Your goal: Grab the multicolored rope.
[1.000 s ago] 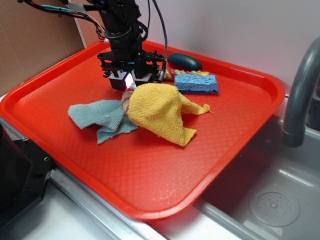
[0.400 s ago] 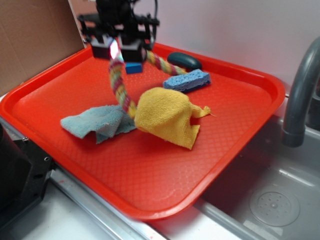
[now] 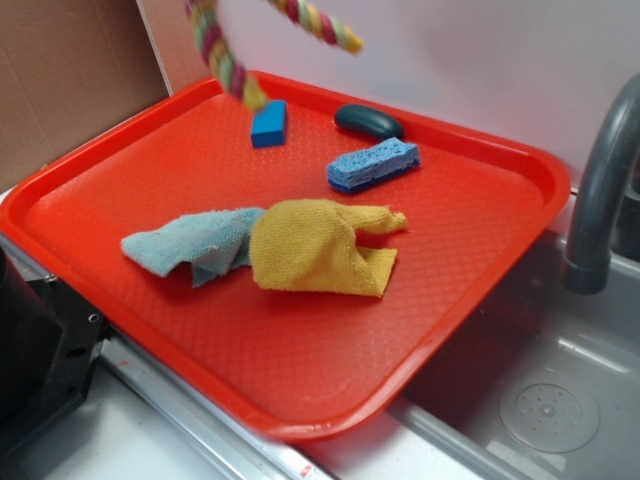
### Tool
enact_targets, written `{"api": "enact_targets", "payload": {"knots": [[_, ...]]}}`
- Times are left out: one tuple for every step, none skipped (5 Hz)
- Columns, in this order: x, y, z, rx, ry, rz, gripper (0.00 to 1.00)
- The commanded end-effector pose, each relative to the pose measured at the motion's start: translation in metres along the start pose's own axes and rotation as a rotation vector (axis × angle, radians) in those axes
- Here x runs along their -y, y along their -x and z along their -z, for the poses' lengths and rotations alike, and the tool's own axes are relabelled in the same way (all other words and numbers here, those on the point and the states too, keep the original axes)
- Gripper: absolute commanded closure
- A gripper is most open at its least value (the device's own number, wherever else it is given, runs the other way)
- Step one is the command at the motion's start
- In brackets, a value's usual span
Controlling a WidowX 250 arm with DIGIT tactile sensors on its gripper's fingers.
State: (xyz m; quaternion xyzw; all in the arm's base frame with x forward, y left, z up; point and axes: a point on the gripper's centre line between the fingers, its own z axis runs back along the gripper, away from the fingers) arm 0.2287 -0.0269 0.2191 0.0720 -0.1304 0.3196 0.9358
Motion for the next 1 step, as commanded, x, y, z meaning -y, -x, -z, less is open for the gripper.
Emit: {"api": "enact_targets", "payload": {"knots": [[-0.0621, 0.0083, -0.0293, 0.063, -0.067, -0.257, 1.00]]}}
